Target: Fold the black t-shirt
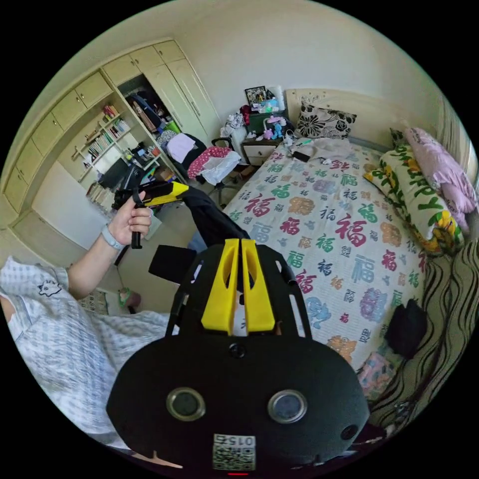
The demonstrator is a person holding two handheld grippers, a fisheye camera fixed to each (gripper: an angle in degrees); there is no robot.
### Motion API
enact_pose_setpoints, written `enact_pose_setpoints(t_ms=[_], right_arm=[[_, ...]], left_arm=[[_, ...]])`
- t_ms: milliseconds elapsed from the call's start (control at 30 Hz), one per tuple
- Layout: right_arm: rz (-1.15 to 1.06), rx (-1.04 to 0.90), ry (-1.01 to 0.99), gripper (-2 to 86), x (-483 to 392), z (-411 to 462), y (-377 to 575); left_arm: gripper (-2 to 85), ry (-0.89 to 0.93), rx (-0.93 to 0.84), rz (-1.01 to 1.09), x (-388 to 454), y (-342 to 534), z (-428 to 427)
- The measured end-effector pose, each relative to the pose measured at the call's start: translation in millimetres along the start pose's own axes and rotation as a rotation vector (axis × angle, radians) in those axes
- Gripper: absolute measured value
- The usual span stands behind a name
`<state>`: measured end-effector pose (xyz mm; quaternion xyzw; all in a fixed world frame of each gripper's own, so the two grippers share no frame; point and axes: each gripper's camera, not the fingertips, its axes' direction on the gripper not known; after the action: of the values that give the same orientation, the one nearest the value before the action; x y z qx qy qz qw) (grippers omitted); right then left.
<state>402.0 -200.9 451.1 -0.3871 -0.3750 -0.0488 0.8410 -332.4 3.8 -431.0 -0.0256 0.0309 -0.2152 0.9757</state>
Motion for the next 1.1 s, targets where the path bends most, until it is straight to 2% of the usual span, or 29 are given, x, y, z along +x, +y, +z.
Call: enact_pose_setpoints(t_ms=[133, 233, 333, 467, 567, 600, 633, 700, 800, 867, 967, 1033, 1100], right_arm=[[-0.078, 0.020, 0.100, -0.4, 12, -6, -50], [-0.181, 0.023, 0.092, -0.3, 6, -4, -60], [-0.211, -0.090, 0.038, -0.3, 10, 40, -37], [-0.017, -0.428, 0.000, -0.3, 59, 176, 41], [0.268, -0.710, 0.022, -0.5, 112, 268, 105], [0.311, -0.750, -0.004, -0.5, 129, 288, 120], [0.346, -0.748, -0.030, -0.6, 138, 295, 125], [0.490, -0.640, -0.239, 0.0, 176, 312, 129], [0.582, -0.484, -0.335, 2.0, 216, 331, 114], [0.555, -0.431, -0.330, 4.3, 226, 344, 97], [0.493, -0.450, -0.371, 8.6, 225, 379, 71], [0.429, -0.463, -0.379, 8.7, 216, 399, 60], [0.389, -0.502, -0.305, 9.3, 205, 424, 50]], left_arm=[[-0.8, 0.026, 0.009, -0.007, -25, -30, 34], [-0.7, 0.101, 0.038, 0.045, -42, -35, 50], [-0.5, 0.117, 0.043, 0.001, -87, -6, 72], [0.5, 0.030, -0.072, -0.304, -200, 78, 138], [2.9, -0.139, -0.139, -0.533, -278, 142, 181], [4.5, -0.125, -0.163, -0.601, -298, 158, 197], [4.9, -0.113, -0.168, -0.615, -306, 163, 205], [5.9, -0.165, -0.204, -0.579, -324, 161, 233], [6.2, -0.276, -0.234, -0.492, -347, 135, 270], [6.3, -0.305, -0.195, -0.462, -363, 115, 288], [6.5, -0.333, -0.167, -0.396, -384, 73, 320], [7.0, -0.370, -0.223, -0.342, -394, 45, 343], [7.3, -0.397, -0.317, -0.290, -407, 14, 373]])
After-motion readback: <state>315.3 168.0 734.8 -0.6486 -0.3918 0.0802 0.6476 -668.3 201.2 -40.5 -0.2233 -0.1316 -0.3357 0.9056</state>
